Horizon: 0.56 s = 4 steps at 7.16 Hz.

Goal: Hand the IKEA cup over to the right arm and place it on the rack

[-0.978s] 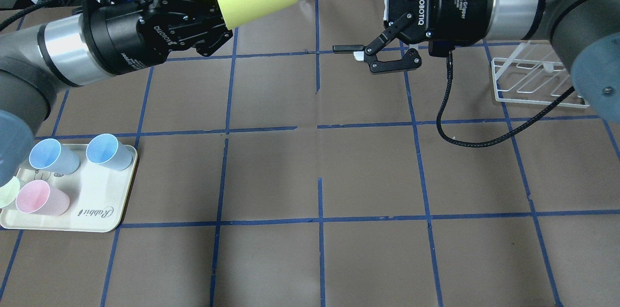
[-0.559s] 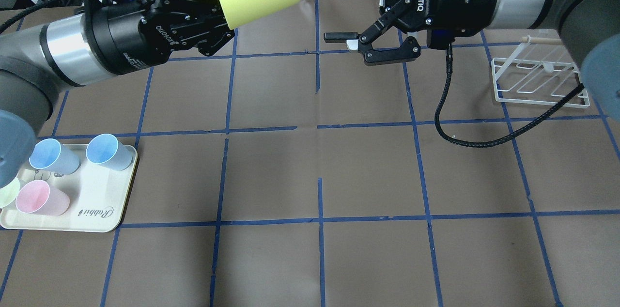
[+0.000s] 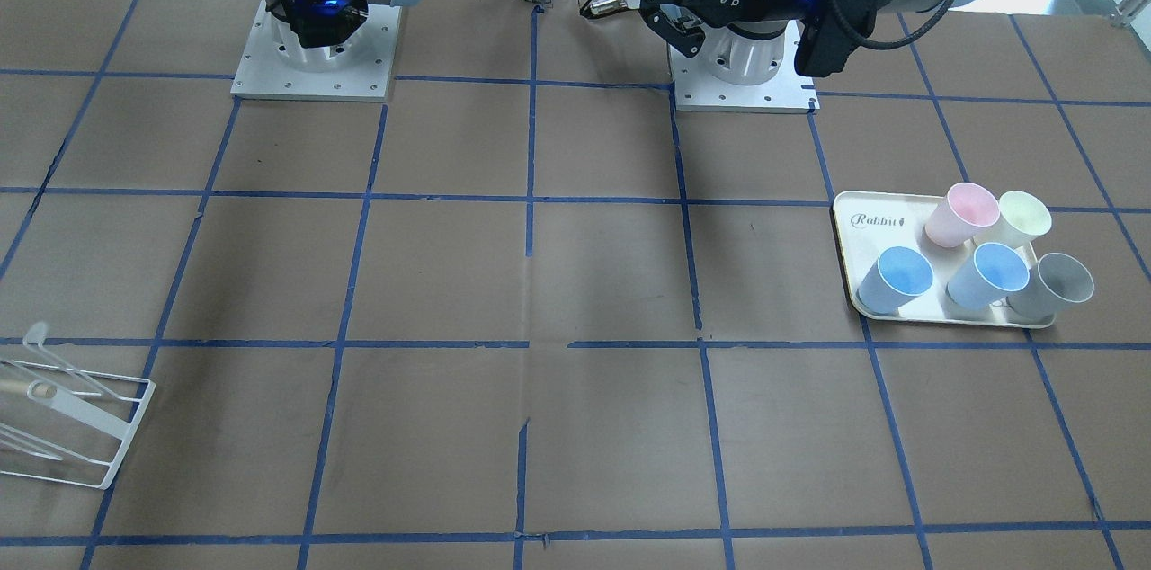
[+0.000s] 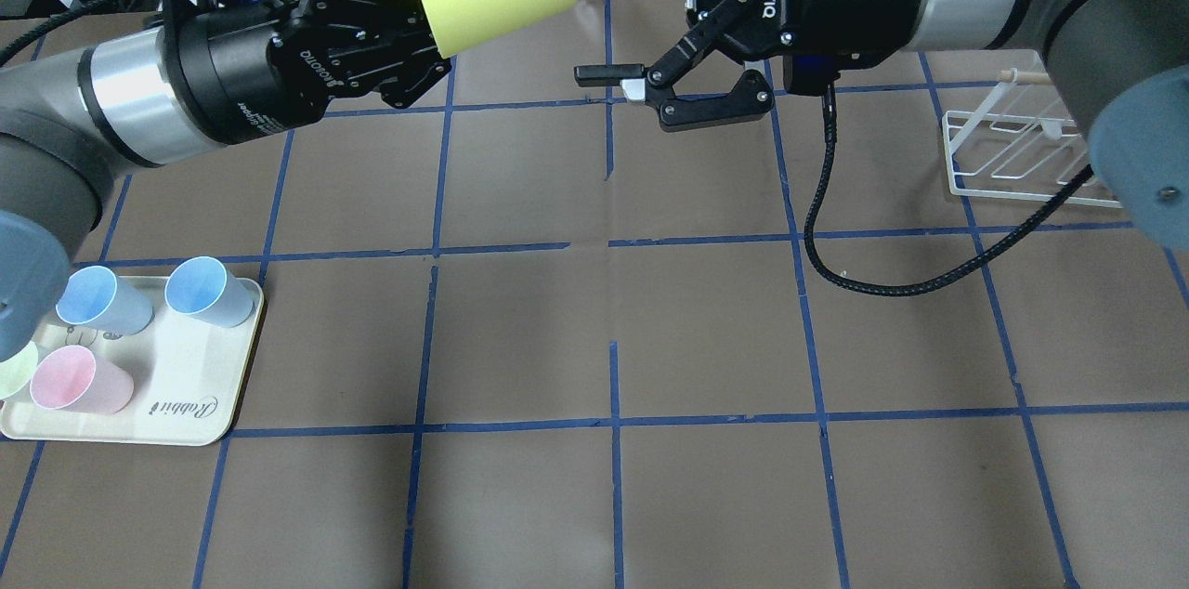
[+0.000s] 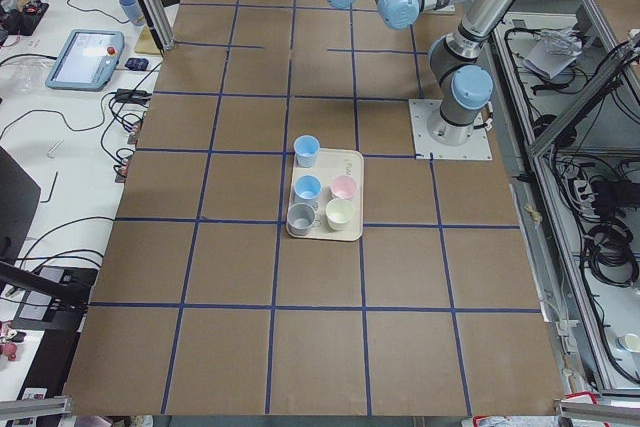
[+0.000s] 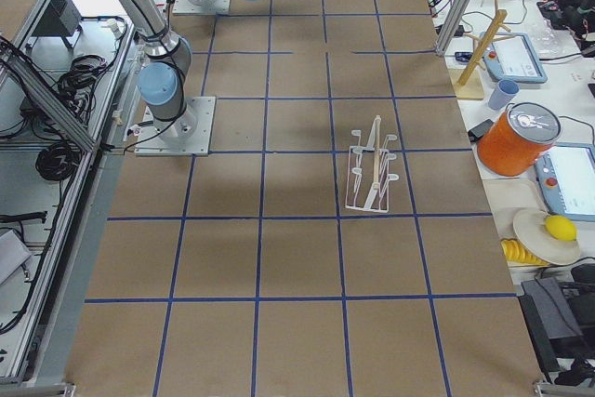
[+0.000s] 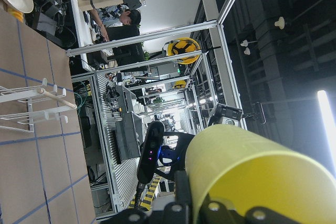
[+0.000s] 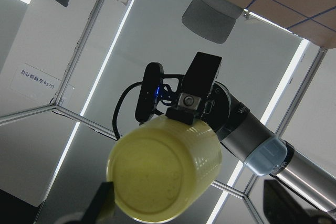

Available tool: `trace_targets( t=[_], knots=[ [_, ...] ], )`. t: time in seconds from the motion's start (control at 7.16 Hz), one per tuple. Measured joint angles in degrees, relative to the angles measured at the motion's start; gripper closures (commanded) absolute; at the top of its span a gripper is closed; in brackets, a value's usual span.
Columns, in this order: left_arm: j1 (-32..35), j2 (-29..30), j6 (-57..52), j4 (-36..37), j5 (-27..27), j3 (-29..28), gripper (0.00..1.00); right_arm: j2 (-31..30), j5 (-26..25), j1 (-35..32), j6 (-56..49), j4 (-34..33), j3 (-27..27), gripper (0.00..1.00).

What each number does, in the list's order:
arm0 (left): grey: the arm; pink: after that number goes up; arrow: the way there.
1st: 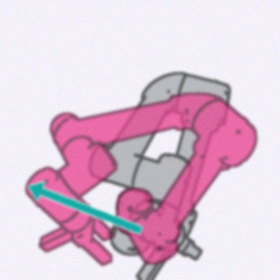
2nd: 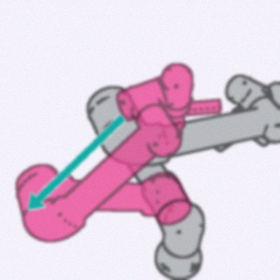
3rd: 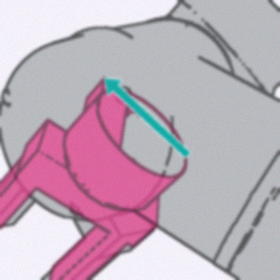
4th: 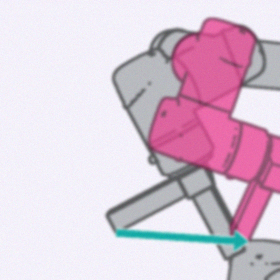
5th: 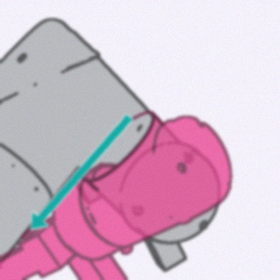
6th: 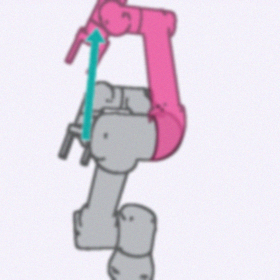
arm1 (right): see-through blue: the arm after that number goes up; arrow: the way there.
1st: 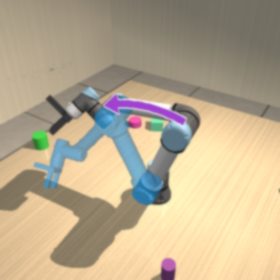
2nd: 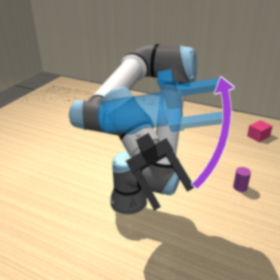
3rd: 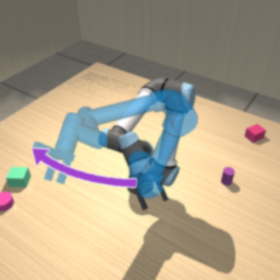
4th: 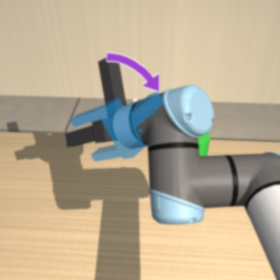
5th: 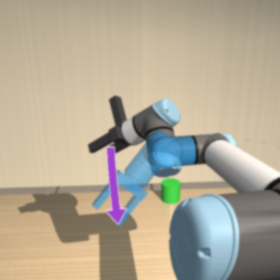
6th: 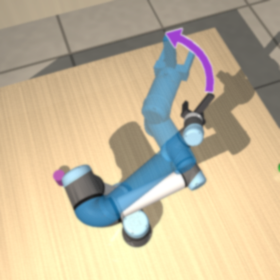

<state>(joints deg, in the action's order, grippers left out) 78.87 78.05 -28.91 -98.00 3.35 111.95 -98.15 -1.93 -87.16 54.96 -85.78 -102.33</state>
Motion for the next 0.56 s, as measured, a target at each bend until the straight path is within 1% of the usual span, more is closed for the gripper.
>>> trace_targets(
  t=[0.28,0.56],
  knots=[
    [-0.01,-0.01,0.00,0.00,-0.01,0.02,1.00,0.79,0.18,-0.17,5.80,-6.04,-0.06,0.00],
    [0.04,-0.02,0.00,0.00,-0.01,0.03,1.00,1.61,0.36,-0.20,7.34,-7.69,-0.03,0.00]
  ],
)
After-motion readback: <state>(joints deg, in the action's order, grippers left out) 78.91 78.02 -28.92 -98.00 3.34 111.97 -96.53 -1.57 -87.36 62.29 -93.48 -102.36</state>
